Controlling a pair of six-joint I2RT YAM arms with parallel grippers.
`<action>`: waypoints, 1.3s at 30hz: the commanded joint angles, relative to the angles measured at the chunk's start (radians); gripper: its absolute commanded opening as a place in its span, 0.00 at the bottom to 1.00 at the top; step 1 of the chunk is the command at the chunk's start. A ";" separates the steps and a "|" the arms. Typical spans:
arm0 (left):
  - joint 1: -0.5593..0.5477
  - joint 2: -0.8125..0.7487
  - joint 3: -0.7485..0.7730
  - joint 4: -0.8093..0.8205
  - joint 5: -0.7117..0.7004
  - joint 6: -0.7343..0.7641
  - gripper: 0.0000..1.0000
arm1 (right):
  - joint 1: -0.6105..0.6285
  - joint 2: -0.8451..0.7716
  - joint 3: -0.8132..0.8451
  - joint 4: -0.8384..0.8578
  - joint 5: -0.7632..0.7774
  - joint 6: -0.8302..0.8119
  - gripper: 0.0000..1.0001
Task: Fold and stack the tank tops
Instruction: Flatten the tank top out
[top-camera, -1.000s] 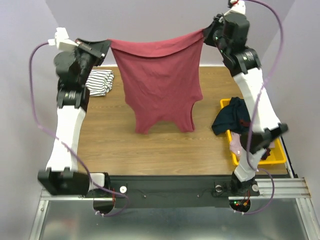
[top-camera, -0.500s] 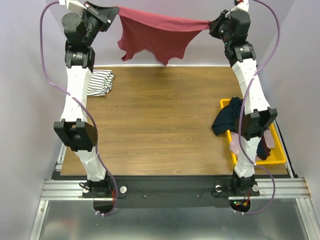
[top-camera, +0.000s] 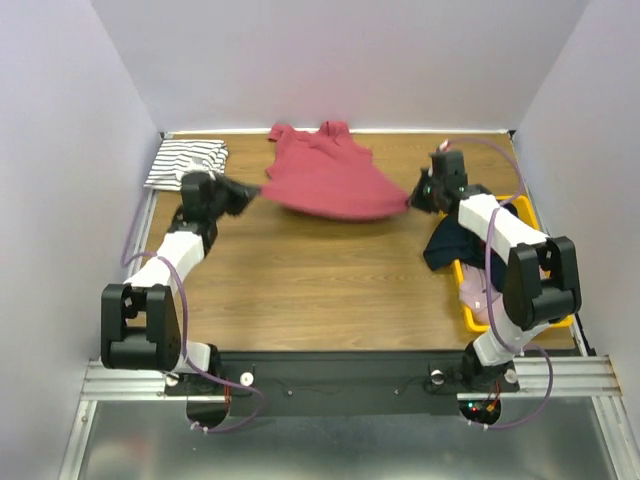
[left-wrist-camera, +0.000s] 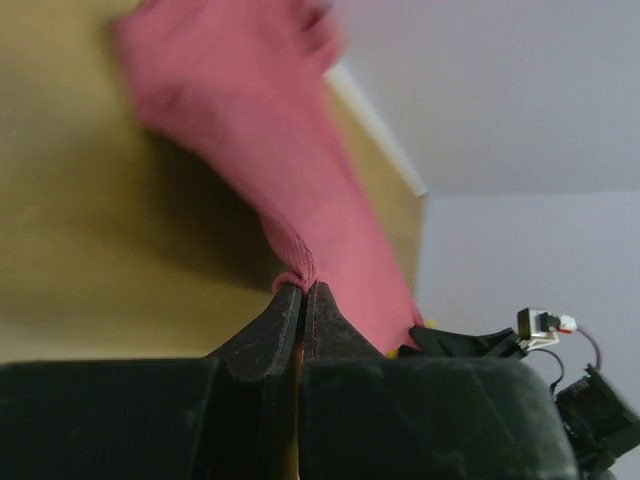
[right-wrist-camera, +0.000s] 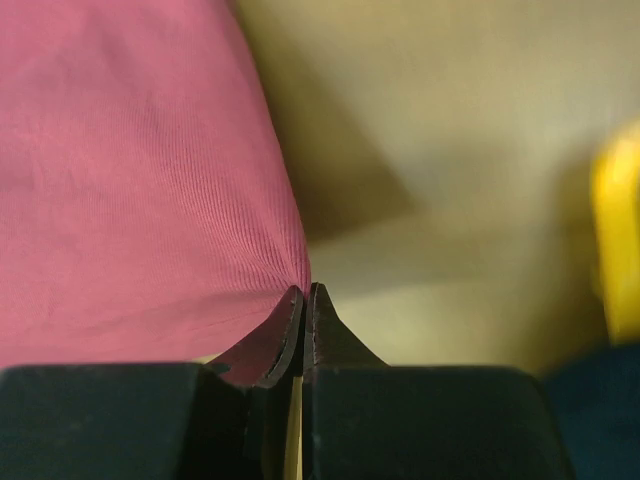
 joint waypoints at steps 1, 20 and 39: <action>-0.023 -0.149 -0.235 0.056 -0.039 -0.043 0.00 | 0.000 -0.111 -0.202 0.030 -0.030 0.051 0.00; -0.092 -0.395 -0.541 -0.305 -0.041 -0.014 0.02 | 0.003 -0.395 -0.609 -0.026 -0.095 0.091 0.15; -0.103 -0.271 -0.084 -0.523 -0.294 0.238 0.54 | 0.422 -0.363 -0.305 -0.151 0.129 0.169 0.58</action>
